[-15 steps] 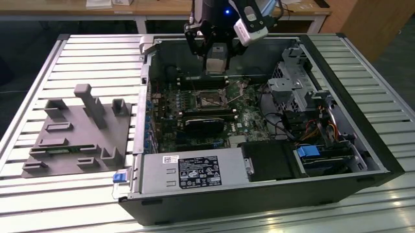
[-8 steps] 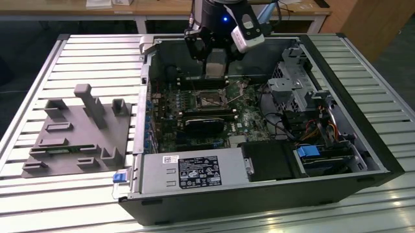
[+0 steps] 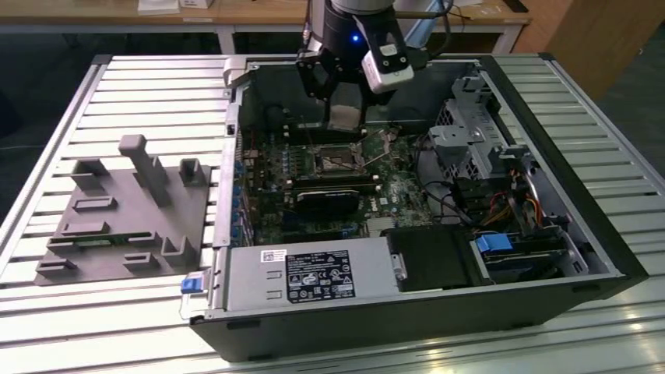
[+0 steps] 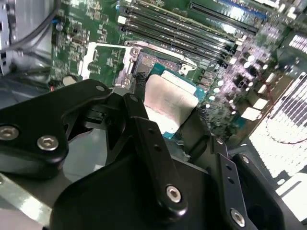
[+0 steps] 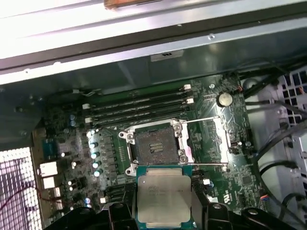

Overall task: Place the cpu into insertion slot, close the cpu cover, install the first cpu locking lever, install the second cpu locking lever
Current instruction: 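Place the cpu into insertion slot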

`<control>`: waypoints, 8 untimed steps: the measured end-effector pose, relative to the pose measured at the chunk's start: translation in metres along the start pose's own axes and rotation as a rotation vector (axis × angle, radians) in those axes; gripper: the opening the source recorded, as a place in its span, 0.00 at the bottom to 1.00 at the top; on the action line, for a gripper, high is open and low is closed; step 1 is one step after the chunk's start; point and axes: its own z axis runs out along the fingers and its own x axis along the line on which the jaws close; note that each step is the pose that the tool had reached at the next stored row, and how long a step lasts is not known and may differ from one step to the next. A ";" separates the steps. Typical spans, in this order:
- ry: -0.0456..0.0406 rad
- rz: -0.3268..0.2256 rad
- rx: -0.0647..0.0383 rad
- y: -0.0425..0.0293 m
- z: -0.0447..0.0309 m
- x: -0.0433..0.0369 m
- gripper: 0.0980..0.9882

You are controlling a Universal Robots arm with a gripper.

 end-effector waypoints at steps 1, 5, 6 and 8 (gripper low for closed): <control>-0.0013 0.018 0.000 -0.0001 0.0007 0.0000 0.49; -0.0061 0.090 -0.001 -0.0002 0.0025 -0.0001 0.49; -0.0073 0.108 -0.001 -0.0002 0.0029 -0.0001 0.49; -0.0098 0.145 -0.002 -0.0003 0.0039 -0.0001 0.49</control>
